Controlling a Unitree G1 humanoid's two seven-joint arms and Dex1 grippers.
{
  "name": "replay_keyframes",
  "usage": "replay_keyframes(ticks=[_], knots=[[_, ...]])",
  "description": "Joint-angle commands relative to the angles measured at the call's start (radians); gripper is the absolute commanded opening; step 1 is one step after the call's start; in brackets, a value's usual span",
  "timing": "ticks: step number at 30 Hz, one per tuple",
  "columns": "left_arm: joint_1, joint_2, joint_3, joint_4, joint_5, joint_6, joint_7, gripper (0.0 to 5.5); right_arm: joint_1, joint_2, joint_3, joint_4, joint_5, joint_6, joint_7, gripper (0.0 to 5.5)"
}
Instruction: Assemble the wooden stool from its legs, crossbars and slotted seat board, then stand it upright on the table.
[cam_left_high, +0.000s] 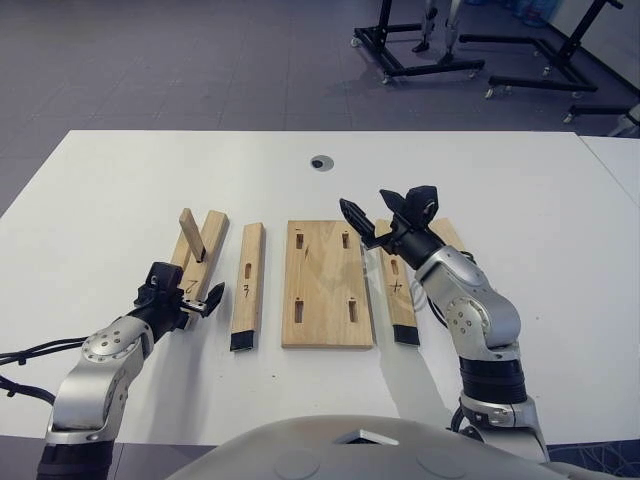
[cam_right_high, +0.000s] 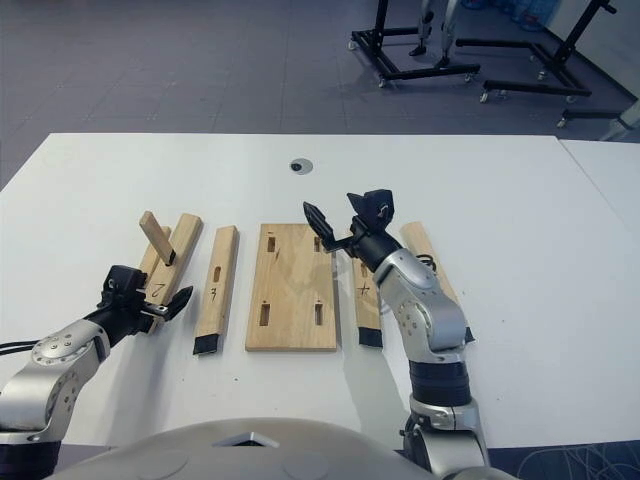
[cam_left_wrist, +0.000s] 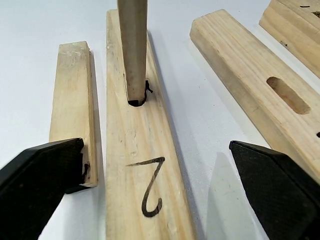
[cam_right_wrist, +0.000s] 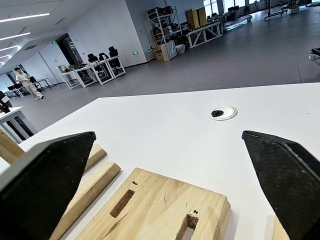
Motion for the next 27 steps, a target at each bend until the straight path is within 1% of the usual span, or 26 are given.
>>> replay_keyframes(ticks=[1,4,9,14,18,24,27], knots=[[-0.009,0.01,-0.011,-0.028,0.014,0.049,0.005,5.36,-0.007,-0.003,-0.009,-0.011,0.009,0.014,-0.005,5.4],[-0.012,0.019,-0.001,-0.072,0.014,0.095,0.009,5.36,-0.004,0.0,-0.011,-0.016,0.009,0.016,-0.011,5.4],[-0.016,-0.001,0.017,-0.15,-0.025,0.17,0.008,5.36,0.003,0.004,-0.014,-0.024,0.009,0.017,-0.019,5.4],[-0.015,-0.007,0.012,-0.145,-0.021,0.191,0.024,5.36,0.007,0.004,-0.013,-0.024,0.01,0.017,-0.019,5.4],[-0.027,-0.045,0.02,-0.119,-0.019,0.206,0.065,5.36,0.006,0.004,-0.009,-0.021,0.009,0.017,-0.016,5.4],[-0.048,-0.025,-0.018,-0.125,0.0,0.269,0.074,5.36,0.002,0.004,-0.004,-0.015,0.006,0.014,-0.012,5.4],[-0.065,0.002,-0.055,-0.123,0.032,0.302,0.081,5.36,0.002,0.005,-0.002,-0.014,0.006,0.012,-0.011,5.4]])
